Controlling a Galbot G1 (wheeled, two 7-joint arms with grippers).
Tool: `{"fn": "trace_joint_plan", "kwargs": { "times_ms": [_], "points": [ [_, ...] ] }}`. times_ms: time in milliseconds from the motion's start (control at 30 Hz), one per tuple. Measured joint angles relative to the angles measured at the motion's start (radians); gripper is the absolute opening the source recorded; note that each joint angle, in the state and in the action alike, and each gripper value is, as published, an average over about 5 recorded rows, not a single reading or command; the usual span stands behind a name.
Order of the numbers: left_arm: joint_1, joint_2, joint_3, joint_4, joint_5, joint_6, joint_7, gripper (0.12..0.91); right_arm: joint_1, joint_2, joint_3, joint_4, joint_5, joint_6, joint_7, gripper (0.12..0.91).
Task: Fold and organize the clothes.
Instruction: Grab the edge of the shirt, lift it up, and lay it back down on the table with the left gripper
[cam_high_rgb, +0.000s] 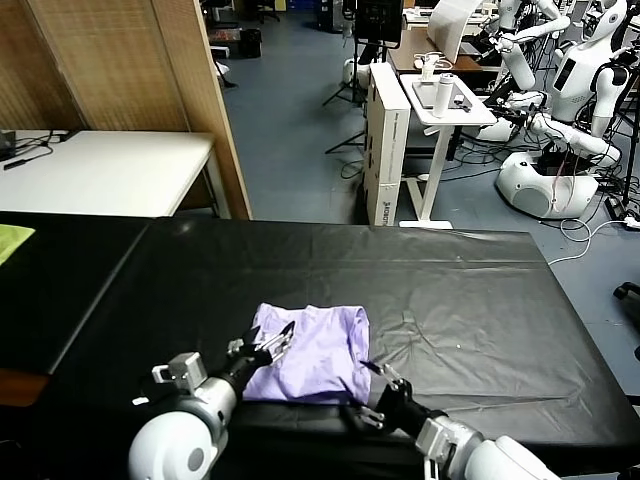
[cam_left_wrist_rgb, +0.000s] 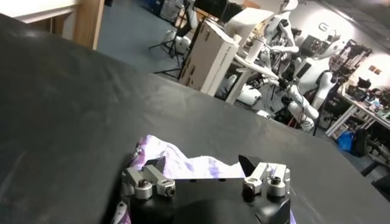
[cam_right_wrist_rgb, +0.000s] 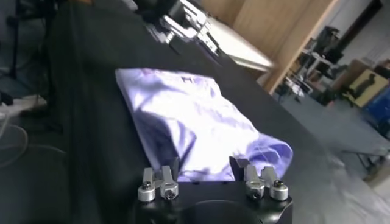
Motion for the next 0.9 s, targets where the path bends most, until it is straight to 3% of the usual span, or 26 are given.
{"fn": "trace_joint_plan", "kwargs": {
  "times_ms": [167, 300, 400, 533, 700, 900],
  "points": [
    [0.005, -0.003, 0.005, 0.006, 0.009, -0.002, 0.0, 0.907, -0.048, -0.013, 0.039, 0.025, 0.05, -0.035, 0.001, 0.684],
    [0.005, -0.003, 0.008, 0.008, 0.01, -0.003, 0.0, 0.907, -0.101, -0.031, 0.079, 0.062, 0.128, -0.007, -0.022, 0.704],
    [0.003, -0.002, 0.008, 0.009, 0.01, -0.004, 0.001, 0.907, -0.13, -0.039, 0.108, 0.097, 0.21, 0.006, -0.021, 0.812],
    [0.006, 0.001, 0.004, 0.01, 0.011, -0.006, 0.001, 0.907, -0.121, -0.026, 0.132, 0.117, 0.343, -0.023, 0.031, 0.898],
    [0.012, 0.002, -0.001, 0.015, 0.023, -0.014, 0.001, 0.907, -0.03, 0.042, 0.128, 0.064, 0.47, -0.067, 0.105, 0.907],
    [0.015, 0.002, -0.01, 0.02, 0.036, -0.022, 0.002, 0.907, 0.09, 0.165, 0.105, -0.06, 0.529, -0.103, 0.144, 0.907]
  ]
}}
